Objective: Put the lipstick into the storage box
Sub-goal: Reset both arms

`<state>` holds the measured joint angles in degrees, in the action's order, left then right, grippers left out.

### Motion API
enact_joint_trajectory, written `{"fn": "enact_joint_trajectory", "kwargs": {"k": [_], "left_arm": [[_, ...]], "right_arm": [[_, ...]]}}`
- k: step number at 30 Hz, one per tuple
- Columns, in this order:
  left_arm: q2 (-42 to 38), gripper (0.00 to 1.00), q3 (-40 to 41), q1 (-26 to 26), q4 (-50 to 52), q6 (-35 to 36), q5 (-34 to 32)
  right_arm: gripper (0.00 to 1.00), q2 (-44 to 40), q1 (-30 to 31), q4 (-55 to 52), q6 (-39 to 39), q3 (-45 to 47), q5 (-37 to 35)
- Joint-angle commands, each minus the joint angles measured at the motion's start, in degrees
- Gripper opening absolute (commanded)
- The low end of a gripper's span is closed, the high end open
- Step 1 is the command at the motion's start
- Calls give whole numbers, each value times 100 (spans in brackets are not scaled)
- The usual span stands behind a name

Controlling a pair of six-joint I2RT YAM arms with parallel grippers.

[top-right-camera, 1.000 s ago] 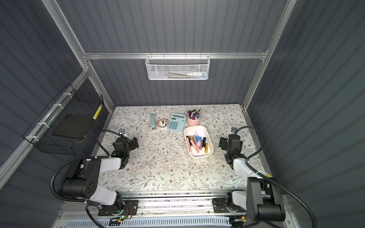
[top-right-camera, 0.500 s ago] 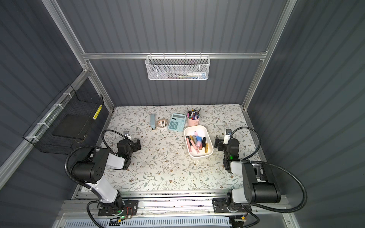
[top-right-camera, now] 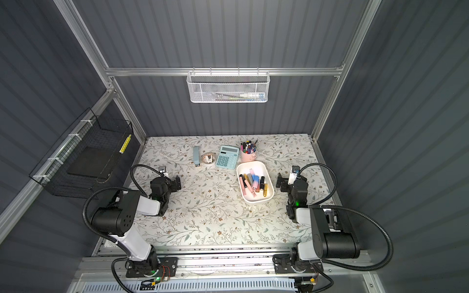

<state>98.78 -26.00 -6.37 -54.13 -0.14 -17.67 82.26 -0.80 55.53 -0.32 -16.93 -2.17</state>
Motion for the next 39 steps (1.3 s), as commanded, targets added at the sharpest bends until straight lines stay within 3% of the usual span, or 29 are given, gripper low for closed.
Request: {"fn": "enact_joint_trajectory", "kwargs": {"k": [1, 39], "left_arm": [[-19, 100, -26, 31, -54, 106, 38], [-21, 100, -2, 28, -106, 120, -17]], "right_arm": [[99, 52, -51, -68, -108, -135, -133], [99, 53, -145, -265, -164, -240, 69]]}}
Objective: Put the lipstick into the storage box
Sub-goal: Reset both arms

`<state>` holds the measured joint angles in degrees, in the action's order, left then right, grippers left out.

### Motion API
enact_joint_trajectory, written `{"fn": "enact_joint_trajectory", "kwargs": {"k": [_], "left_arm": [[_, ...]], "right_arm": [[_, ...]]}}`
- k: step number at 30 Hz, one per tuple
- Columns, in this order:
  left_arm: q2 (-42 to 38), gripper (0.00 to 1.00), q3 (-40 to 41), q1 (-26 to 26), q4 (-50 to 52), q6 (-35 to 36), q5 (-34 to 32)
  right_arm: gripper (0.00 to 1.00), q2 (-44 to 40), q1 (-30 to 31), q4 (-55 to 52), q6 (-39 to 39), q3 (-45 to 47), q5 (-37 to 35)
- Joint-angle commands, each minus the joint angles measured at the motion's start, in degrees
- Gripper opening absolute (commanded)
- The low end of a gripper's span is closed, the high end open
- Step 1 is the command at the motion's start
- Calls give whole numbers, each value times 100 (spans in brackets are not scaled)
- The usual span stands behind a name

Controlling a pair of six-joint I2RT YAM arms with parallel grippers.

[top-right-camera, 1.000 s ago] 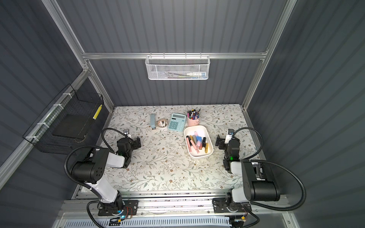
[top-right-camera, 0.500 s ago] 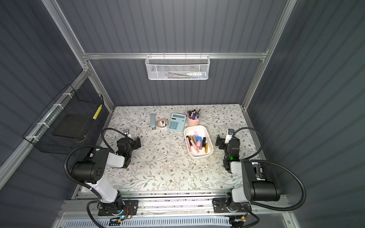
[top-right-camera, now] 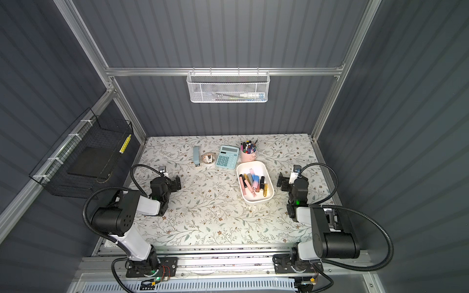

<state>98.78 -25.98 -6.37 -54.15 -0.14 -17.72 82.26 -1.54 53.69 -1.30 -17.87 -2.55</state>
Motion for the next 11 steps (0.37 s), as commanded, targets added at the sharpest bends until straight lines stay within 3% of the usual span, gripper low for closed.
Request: {"fn": "enact_joint_trajectory", "kwargs": {"k": [1, 11], "left_arm": [[-17, 100, -4, 26, -104, 120, -8], [-18, 100, -4, 28, -103, 122, -21]], "right_arm": [[99, 53, -87, -102, -72, -155, 142], [99, 46, -136, -142, -90, -174, 252]]}}
